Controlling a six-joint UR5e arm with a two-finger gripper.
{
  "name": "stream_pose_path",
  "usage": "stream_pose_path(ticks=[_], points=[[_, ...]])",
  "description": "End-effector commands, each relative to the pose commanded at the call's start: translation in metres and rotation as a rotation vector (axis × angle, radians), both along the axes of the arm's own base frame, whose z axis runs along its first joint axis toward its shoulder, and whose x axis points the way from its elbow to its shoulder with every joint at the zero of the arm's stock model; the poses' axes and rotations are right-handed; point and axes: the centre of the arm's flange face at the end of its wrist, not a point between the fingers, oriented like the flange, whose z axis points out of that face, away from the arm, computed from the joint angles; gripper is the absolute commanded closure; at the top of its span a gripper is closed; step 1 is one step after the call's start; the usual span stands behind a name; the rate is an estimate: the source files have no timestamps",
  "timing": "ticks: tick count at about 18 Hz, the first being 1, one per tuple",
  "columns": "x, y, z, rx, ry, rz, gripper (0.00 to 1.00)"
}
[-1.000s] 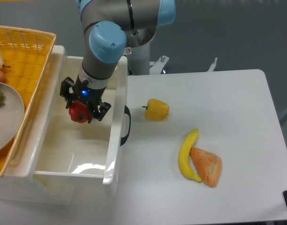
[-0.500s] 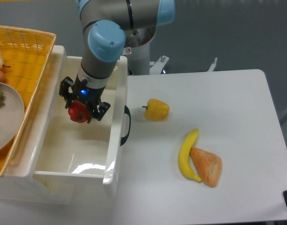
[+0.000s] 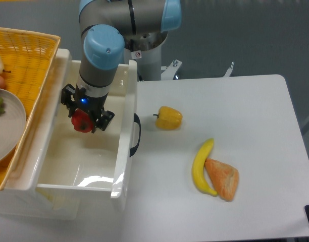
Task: Place the red pepper in the upper white drawer
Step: 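Lower the red pepper slowly into the drawer, then set the red pepper on the drawer floor and open the gripper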
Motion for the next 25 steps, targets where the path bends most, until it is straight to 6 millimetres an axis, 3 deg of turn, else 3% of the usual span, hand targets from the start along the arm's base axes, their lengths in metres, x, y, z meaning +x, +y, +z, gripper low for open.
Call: stream_pose_path(ticks=[5, 14, 18, 25], points=[[0.0004, 0.0009, 0.0000, 0.001, 0.001, -0.002, 0.43], [0.0007, 0.0002, 0.0017, 0.003, 0.004, -0.003, 0.27], [0.0009, -0.0001, 0.0025, 0.004, 0.005, -0.002, 0.27], [0.0007, 0.0000, 0.0026, 0.004, 0.007, 0.000, 0.11]])
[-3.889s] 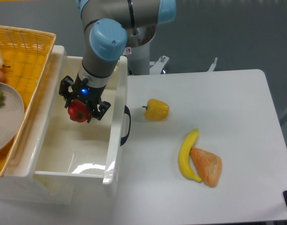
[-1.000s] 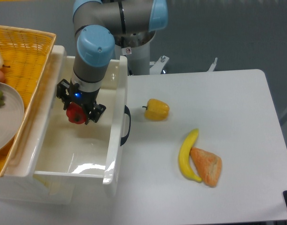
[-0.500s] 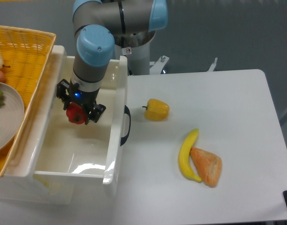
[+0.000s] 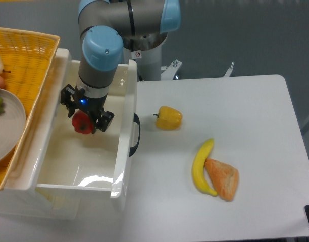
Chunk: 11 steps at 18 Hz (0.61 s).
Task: Place the red pepper in the upper white drawer
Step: 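Set the red pepper on the drawer floor and open the gripper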
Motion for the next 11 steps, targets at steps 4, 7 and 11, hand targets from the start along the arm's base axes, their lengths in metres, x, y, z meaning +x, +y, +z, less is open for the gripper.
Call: stream_pose_path(ticks=[4, 7, 11], points=[[-0.0006, -0.0006, 0.0008, 0.002, 0.001, 0.000, 0.10], [-0.0012, -0.0013, 0.0033, 0.006, 0.004, 0.000, 0.10], [-0.0060, -0.0032, 0.0047, 0.009, 0.007, 0.002, 0.13]])
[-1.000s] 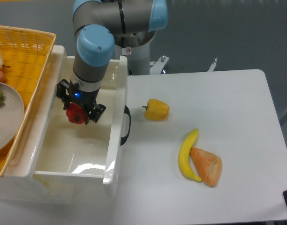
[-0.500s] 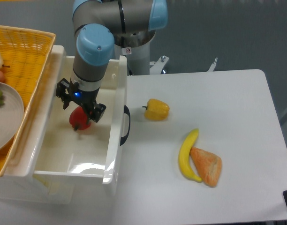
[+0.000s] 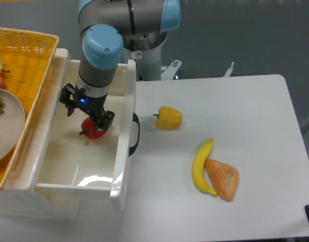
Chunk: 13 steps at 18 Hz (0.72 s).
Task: Place the red pepper in the upper white drawer
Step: 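Set the red pepper on the drawer floor and open the gripper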
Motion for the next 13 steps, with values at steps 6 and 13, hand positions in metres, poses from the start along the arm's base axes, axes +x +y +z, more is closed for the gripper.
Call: stream_pose_path(ticks=[6, 13], points=[[-0.009, -0.003, 0.005, 0.004, 0.001, 0.014, 0.19], [-0.016, -0.015, 0.026, 0.033, 0.020, 0.037, 0.19]])
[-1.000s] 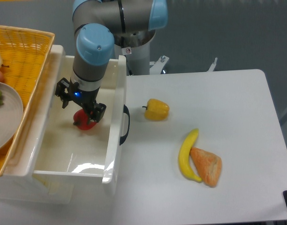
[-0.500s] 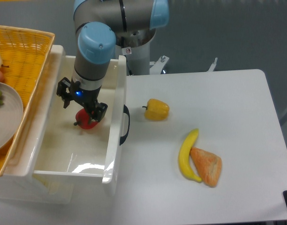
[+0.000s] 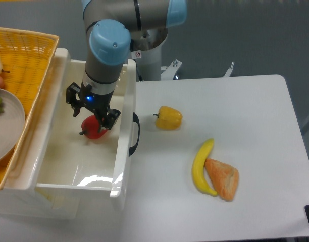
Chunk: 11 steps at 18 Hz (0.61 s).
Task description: Place the red pepper in the upper white drawer
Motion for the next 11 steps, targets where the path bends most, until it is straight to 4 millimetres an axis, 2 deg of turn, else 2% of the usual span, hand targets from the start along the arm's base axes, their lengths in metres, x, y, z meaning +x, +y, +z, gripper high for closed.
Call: stream_pose_path(ticks=[11], points=[[-0.025, -0.045, 0.035, 0.027, 0.026, -0.012, 0.19]])
